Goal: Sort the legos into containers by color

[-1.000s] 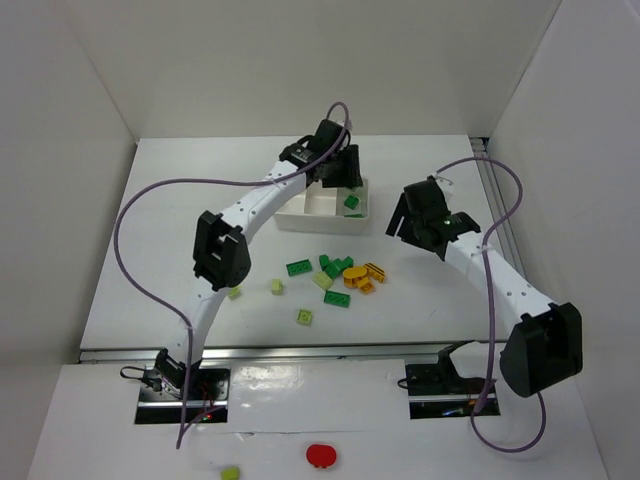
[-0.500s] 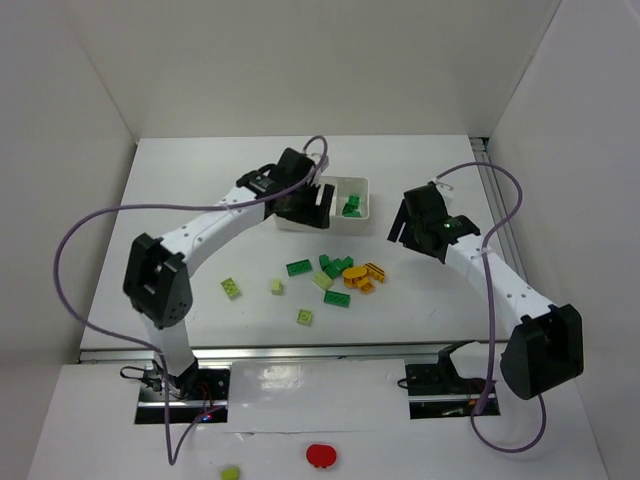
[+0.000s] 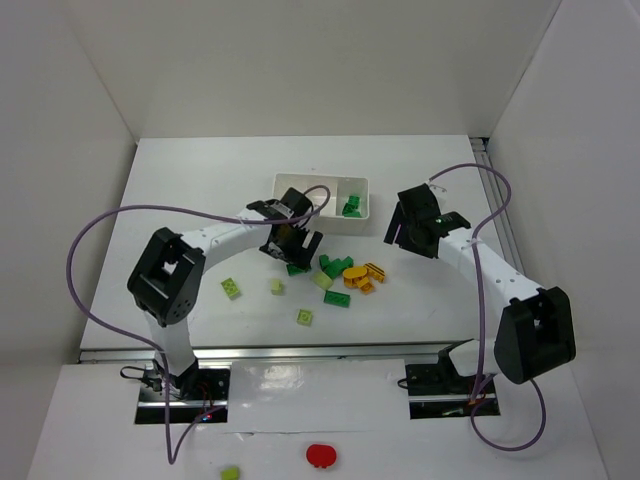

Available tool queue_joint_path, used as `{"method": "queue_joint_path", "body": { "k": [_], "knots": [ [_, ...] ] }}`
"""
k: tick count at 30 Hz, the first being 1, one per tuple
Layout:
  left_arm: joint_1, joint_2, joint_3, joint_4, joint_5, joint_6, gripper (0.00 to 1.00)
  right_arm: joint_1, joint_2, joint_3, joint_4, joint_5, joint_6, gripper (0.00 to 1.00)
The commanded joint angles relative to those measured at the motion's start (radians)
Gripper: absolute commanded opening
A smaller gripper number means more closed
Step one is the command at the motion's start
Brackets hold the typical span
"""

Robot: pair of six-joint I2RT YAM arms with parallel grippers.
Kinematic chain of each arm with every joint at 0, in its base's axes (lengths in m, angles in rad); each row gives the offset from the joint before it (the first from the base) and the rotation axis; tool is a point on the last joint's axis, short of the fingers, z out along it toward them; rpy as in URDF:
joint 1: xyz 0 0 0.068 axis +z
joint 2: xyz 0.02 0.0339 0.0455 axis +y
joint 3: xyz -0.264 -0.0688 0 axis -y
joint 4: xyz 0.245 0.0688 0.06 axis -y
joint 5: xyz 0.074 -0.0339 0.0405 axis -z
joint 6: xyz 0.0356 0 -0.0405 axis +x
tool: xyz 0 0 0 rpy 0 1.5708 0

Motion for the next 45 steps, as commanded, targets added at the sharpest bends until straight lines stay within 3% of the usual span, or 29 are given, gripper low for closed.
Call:
{"method": "queue_joint_path", "body": {
  "k": [1, 11, 17, 21, 22, 23, 26, 27, 33, 39, 43, 45],
  "knots": [
    [-0.012, 0.038, -0.009, 0.026, -0.070, 0.047, 0.97, 0.003, -0.026, 0.023, 0.051, 0.011, 0.001, 0.77],
    [-0.021, 0.126, 0.038, 0.061, -0.056, 0.038, 0.90, 0.003, -0.026, 0.023, 0.041, 0.011, 0.001, 0.77],
    [-0.021, 0.147, 0.057, 0.061, -0.104, 0.000, 0.75, 0.003, -0.026, 0.023, 0.041, 0.011, 0.001, 0.77],
    [-0.021, 0.135, 0.081, 0.019, -0.135, 0.000, 0.49, 0.003, -0.026, 0.023, 0.041, 0.011, 0.001, 0.77],
    [-0.021, 0.112, 0.101, 0.000, -0.135, 0.000, 0.32, 0.003, -0.026, 0.023, 0.041, 0.011, 0.001, 0.77],
    [-0.021, 0.099, 0.112, -0.018, -0.135, 0.000, 0.25, 0.003, -0.026, 0.023, 0.041, 0.011, 0.001, 0.77],
    [-0.021, 0.034, 0.169, -0.095, -0.112, -0.010, 0.05, 0.003, -0.026, 0.023, 0.041, 0.020, 0.001, 0.77],
    [-0.021, 0.019, 0.187, -0.110, -0.078, -0.022, 0.03, 0.003, -0.026, 0.023, 0.041, 0.020, 0.001, 0.77],
    [-0.021, 0.018, 0.458, -0.133, 0.045, -0.076, 0.03, 0.003, -0.026, 0.014, 0.051, 0.029, 0.001, 0.77],
    [-0.021, 0.319, 0.925, -0.190, 0.062, -0.138, 0.03, 0.003, -0.049, 0.023, 0.015, 0.060, 0.010, 0.77],
    [-0.021, 0.439, 1.060, -0.135, 0.085, -0.178, 0.11, 0.003, -0.086, 0.023, -0.006, 0.089, 0.010, 0.77],
    [-0.021, 0.473, 1.060, -0.088, 0.096, -0.178, 0.24, 0.003, -0.095, 0.014, -0.017, 0.089, 0.010, 0.77]
  ]
}}
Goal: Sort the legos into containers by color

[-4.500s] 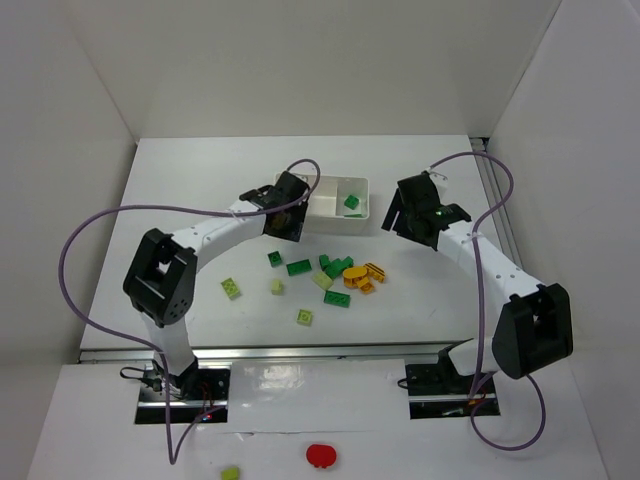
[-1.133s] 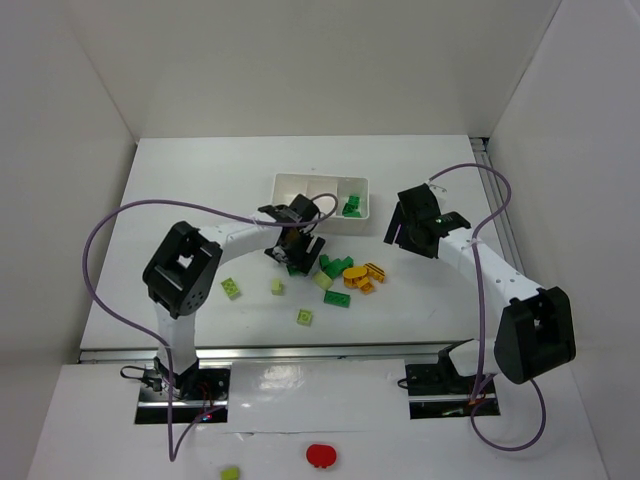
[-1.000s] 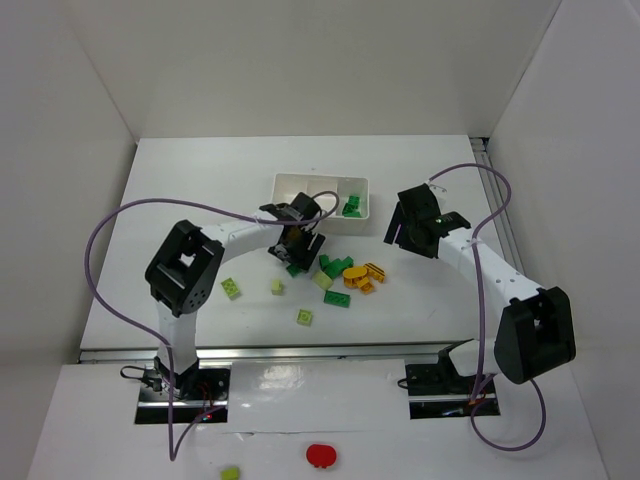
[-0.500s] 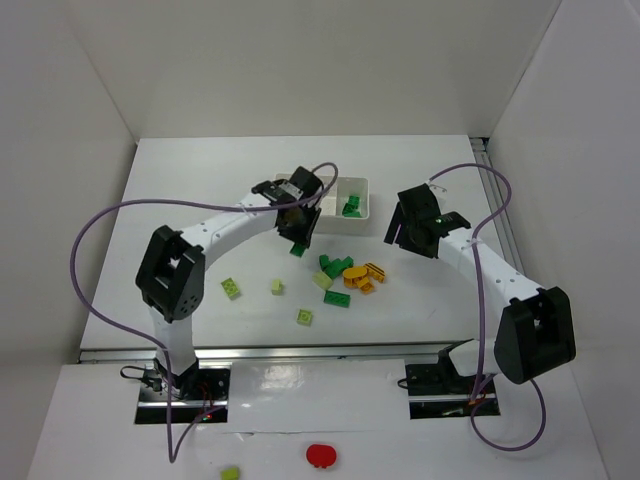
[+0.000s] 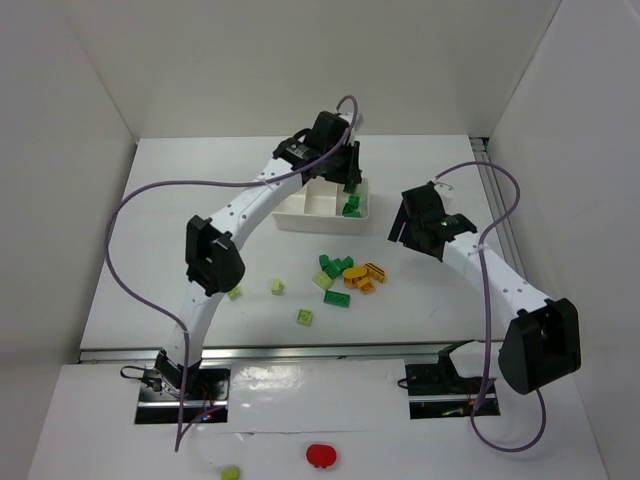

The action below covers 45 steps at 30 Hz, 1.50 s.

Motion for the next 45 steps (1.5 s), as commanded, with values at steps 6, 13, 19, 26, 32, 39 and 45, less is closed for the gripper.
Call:
{"method": "queue_joint_path", "body": {
  "k": [6, 13, 19, 26, 32, 39, 45],
  "knots": [
    [-0.003, 0.125, 0.045, 0.064, 0.071, -0.036, 0.87, -0.006, -0.029, 0.025, -0.010, 0.041, 0.006, 0.77],
    [-0.003, -0.094, -0.140, 0.064, 0.002, -0.003, 0.76, -0.006, -0.029, 0.005, 0.030, -0.050, -0.029, 0.77],
    [0.006, -0.339, -0.485, 0.002, -0.102, -0.016, 0.70, 0.111, -0.068, -0.033, 0.128, -0.283, -0.177, 0.77],
    [0.068, -0.475, -0.691, -0.021, -0.162, -0.073, 0.70, 0.427, 0.015, -0.010, 0.078, -0.376, -0.292, 0.77],
    [0.103, -0.488, -0.680, -0.042, -0.222, -0.073, 0.69, 0.558, 0.207, 0.071, 0.010, -0.345, -0.441, 0.77],
    [0.123, -0.498, -0.711, -0.042, -0.246, -0.093, 0.69, 0.569, 0.337, 0.134, 0.032, -0.279, -0.530, 0.77],
    [0.154, -0.498, -0.720, -0.042, -0.203, -0.093, 0.69, 0.560, 0.423, 0.134, 0.093, -0.290, -0.550, 0.75]
  ]
}}
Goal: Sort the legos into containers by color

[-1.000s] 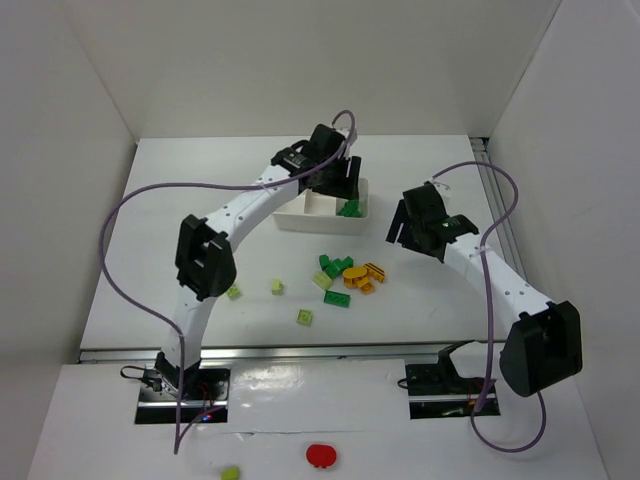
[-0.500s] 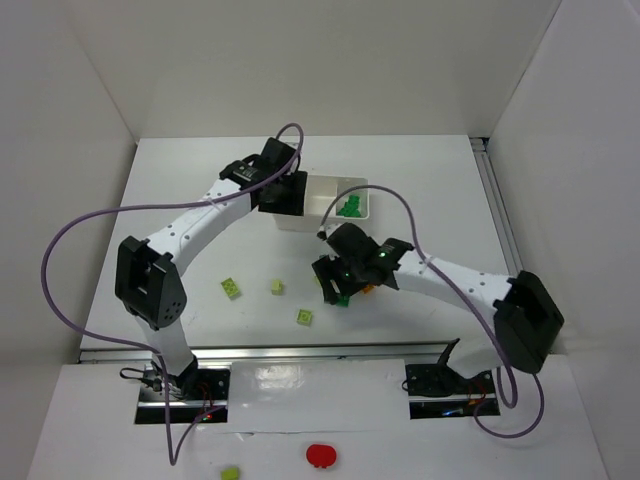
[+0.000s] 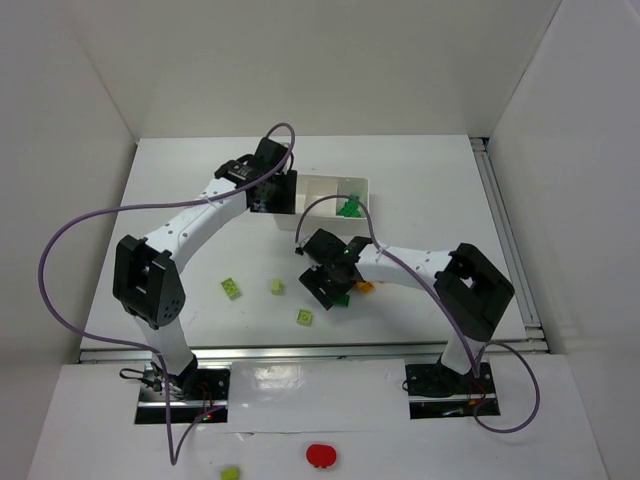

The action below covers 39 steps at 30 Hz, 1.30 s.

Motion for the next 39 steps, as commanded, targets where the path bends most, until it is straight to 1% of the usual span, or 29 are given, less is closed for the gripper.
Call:
{"method": "queue_joint_path", "body": {
  "k": [1, 2, 5, 6, 9, 10, 11, 13, 14, 16, 17, 19, 23, 25, 27, 28, 29, 31, 33, 34, 35, 36, 37, 38, 39],
  "knots": [
    [0.027, -0.032, -0.001, -0.004, 0.011, -0.015, 0.69, -0.004, 0.037, 0.024, 0.042, 0.008, -0.041, 0.73],
    [0.036, -0.032, -0.001, -0.004, 0.020, -0.024, 0.69, -0.004, 0.037, 0.015, 0.051, -0.003, -0.042, 0.73],
    [0.045, -0.032, -0.001, -0.004, 0.031, -0.025, 0.69, -0.004, 0.046, 0.004, 0.060, -0.013, -0.042, 0.68],
    [0.045, -0.032, -0.001, -0.004, 0.031, -0.025, 0.69, -0.013, 0.046, -0.006, 0.073, -0.013, -0.042, 0.68],
    [0.045, -0.032, 0.008, -0.004, 0.031, -0.014, 0.69, -0.013, 0.046, -0.028, 0.093, -0.013, -0.032, 0.61],
    [0.045, -0.023, 0.008, -0.004, 0.031, -0.014, 0.69, -0.023, 0.055, -0.028, 0.093, -0.023, -0.032, 0.58],
    [0.045, -0.023, 0.018, -0.004, 0.031, -0.014, 0.69, -0.023, 0.056, -0.028, 0.093, -0.032, -0.032, 0.53],
    [0.045, -0.023, 0.028, -0.004, 0.031, -0.014, 0.69, -0.023, 0.056, -0.005, 0.079, -0.046, -0.032, 0.47],
    [0.045, -0.023, 0.028, -0.004, 0.031, -0.014, 0.69, -0.023, 0.056, -0.005, 0.067, -0.046, -0.032, 0.41],
    [0.045, -0.013, 0.037, -0.004, 0.031, -0.014, 0.69, -0.023, 0.056, 0.018, 0.056, -0.058, -0.032, 0.36],
    [0.045, -0.013, 0.038, -0.004, 0.031, -0.005, 0.69, -0.023, 0.045, 0.027, 0.044, -0.058, -0.023, 0.29],
    [0.045, -0.013, 0.038, -0.013, 0.031, -0.005, 0.69, -0.023, 0.028, 0.041, 0.019, -0.041, -0.023, 0.29],
    [0.065, -0.013, 0.056, -0.013, 0.021, -0.005, 0.69, -0.023, -0.059, 0.101, -0.022, 0.046, 0.000, 0.29],
    [0.065, -0.023, 0.077, -0.022, 0.021, -0.005, 0.69, -0.049, -0.113, 0.148, -0.013, 0.075, 0.026, 0.29],
    [0.078, -0.023, 0.102, -0.023, 0.021, -0.005, 0.69, -0.139, -0.104, 0.210, -0.030, 0.047, 0.070, 0.31],
    [0.088, -0.023, 0.114, -0.048, 0.021, -0.005, 0.69, -0.179, -0.090, 0.272, -0.041, 0.025, 0.086, 0.31],
    [0.088, -0.011, 0.125, -0.058, 0.006, -0.005, 0.69, -0.246, -0.075, 0.303, -0.051, -0.001, 0.096, 0.31],
    [0.088, -0.010, 0.134, -0.071, -0.023, -0.005, 0.69, -0.297, -0.021, 0.361, -0.052, -0.018, 0.129, 0.31],
    [0.088, -0.010, 0.134, -0.072, -0.035, -0.005, 0.69, -0.360, 0.026, 0.460, -0.052, -0.018, 0.139, 0.31],
    [0.088, -0.010, 0.134, -0.072, -0.035, -0.005, 0.69, -0.378, 0.054, 0.501, -0.052, -0.018, 0.153, 0.31],
    [0.088, -0.021, 0.124, -0.081, -0.035, -0.005, 0.69, -0.392, 0.122, 0.599, -0.077, -0.001, 0.153, 0.31],
    [0.088, -0.021, 0.123, -0.081, -0.035, -0.005, 0.69, -0.417, 0.161, 0.653, -0.094, 0.022, 0.153, 0.32],
    [0.088, -0.021, 0.113, -0.081, -0.035, -0.005, 0.69, -0.426, 0.236, 0.705, -0.111, 0.036, 0.164, 0.32],
    [0.088, -0.030, 0.113, -0.081, -0.035, -0.005, 0.69, -0.426, 0.271, 0.793, -0.136, 0.046, 0.164, 0.32],
    [0.088, -0.030, 0.102, -0.081, -0.035, -0.005, 0.69, -0.443, 0.304, 0.831, -0.145, 0.046, 0.164, 0.32]
  ]
}}
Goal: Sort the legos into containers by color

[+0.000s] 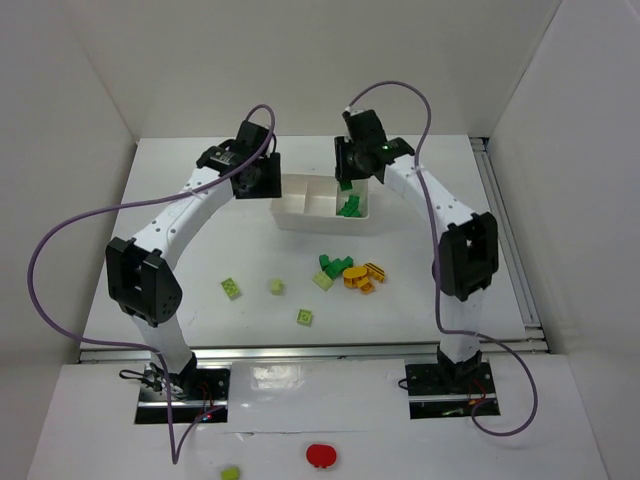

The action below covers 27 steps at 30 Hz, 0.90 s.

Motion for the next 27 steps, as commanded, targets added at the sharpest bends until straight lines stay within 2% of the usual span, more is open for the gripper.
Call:
{"method": "queue_joint_path", "body": {
  "k": [1, 3, 6, 14, 16, 18, 19, 21, 24, 27],
  "knots": [
    [0.001, -0.030, -0.003, -0.017, -0.017, 0.004, 0.69, -0.016, 0.153, 0.142, -0.085, 0.023, 0.035, 0.34],
    [0.001, -0.030, -0.003, -0.017, -0.017, 0.005, 0.69, -0.025, 0.199, 0.224, -0.108, 0.052, 0.036, 0.34],
    [0.001, -0.049, -0.003, -0.017, -0.017, 0.005, 0.71, -0.036, 0.226, 0.250, -0.098, 0.100, 0.083, 0.36],
    [0.001, -0.038, 0.008, -0.017, -0.017, 0.005, 0.71, -0.036, 0.157, 0.131, -0.041, 0.103, 0.135, 0.37],
    [0.001, -0.038, 0.008, -0.017, -0.017, 0.005, 0.71, -0.036, 0.148, 0.095, -0.041, 0.112, 0.135, 0.49],
    [0.001, -0.029, 0.017, -0.017, -0.017, 0.005, 0.71, -0.036, 0.138, 0.086, -0.041, 0.112, 0.144, 0.66],
    [0.001, -0.029, 0.017, -0.017, -0.008, 0.005, 0.71, -0.036, 0.129, 0.074, -0.041, 0.112, 0.144, 0.78],
    [0.001, -0.029, 0.017, -0.017, -0.007, 0.005, 0.71, -0.036, 0.103, 0.074, -0.041, 0.121, 0.144, 0.86],
    [0.001, -0.029, 0.026, -0.017, -0.007, 0.005, 0.71, -0.007, 0.009, 0.026, -0.029, 0.160, 0.144, 0.85],
    [0.001, -0.029, 0.026, -0.017, -0.007, 0.014, 0.71, 0.040, -0.145, -0.140, 0.036, 0.160, 0.123, 0.75]
  ]
}}
